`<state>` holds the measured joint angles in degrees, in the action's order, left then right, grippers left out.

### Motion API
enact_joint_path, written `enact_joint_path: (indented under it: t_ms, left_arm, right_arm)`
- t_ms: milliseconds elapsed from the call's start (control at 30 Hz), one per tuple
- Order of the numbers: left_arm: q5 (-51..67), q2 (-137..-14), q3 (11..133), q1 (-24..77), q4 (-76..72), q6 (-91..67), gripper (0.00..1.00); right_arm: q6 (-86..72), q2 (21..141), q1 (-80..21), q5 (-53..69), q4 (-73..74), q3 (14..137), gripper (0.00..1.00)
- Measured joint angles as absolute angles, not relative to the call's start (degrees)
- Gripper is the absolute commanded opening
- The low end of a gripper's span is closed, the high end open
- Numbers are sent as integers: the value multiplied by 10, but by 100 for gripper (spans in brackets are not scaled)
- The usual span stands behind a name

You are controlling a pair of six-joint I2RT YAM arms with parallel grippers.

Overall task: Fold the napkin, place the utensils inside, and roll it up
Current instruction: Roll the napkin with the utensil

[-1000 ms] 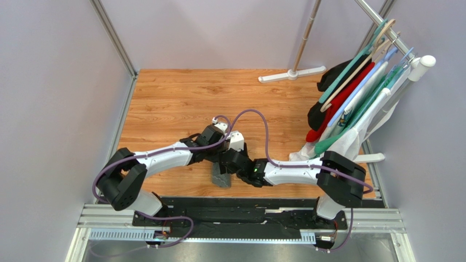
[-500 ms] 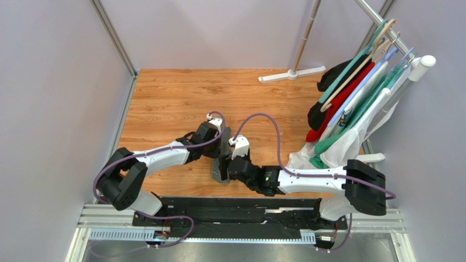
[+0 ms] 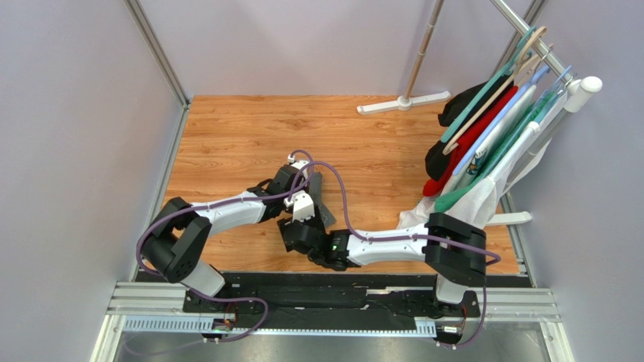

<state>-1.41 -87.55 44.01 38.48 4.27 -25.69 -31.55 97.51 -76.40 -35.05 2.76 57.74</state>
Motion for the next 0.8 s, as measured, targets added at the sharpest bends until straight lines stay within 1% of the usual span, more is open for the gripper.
enact_joint_path:
  t_ms: [300,567,800]
  left_arm:
    - [-2,-876,439,376,41,-269,0]
    - [13,-876,437,370,40,-279,0]
    - [17,-875,435,370,39,-284,0]
  right_arm:
    - [-315,1036,-760,-416,20,600,68]
    - [-318,1054,-760,-440,10,608,66]
    - [-334,1069,-769,-461,34,608,66]
